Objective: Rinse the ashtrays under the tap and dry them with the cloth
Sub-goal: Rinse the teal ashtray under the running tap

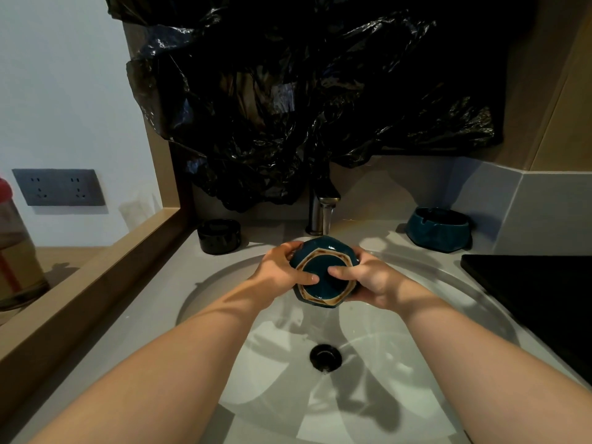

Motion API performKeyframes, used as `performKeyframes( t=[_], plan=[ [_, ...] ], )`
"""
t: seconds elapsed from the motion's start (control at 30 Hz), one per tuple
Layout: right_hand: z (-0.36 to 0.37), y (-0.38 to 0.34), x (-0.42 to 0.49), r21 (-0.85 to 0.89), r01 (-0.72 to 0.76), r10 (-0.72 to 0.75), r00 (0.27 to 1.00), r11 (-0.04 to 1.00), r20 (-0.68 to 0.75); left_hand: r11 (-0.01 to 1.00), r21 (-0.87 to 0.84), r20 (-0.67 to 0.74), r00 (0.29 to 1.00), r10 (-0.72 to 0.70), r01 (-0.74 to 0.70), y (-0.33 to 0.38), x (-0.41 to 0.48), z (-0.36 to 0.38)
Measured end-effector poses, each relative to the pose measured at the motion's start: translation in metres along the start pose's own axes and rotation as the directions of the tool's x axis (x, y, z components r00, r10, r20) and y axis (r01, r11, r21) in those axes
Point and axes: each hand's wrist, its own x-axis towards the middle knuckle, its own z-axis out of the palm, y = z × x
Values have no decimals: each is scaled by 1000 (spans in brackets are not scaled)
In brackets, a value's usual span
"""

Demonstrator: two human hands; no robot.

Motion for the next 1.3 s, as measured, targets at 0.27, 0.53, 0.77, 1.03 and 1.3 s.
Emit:
performKeyframes(
  t=[0.27,0.53,0.77,1.03,1.3],
  plan=[
    [-3,1,-2,131,-29,35,998,991,-48,991,-133,-15,1000,-7,5,4,2,2],
    [-10,-1,-12,342,-96,109,994,935,-19,959,-275,65,997,-50,66,4,3,3],
    [1,-8,-13,209,-161,186,977,965,-101,897,-403,149,980,-133,183,4,2,4],
    [26,-28,-10,-238,-180,82,925,954,-371,800,-429,260,905,-337,421,-4,2,4],
    [24,-30,-18,-501,23,-116,981,865,-154,754,-482,274,894,-355,447,-3,1,-5]
  ],
)
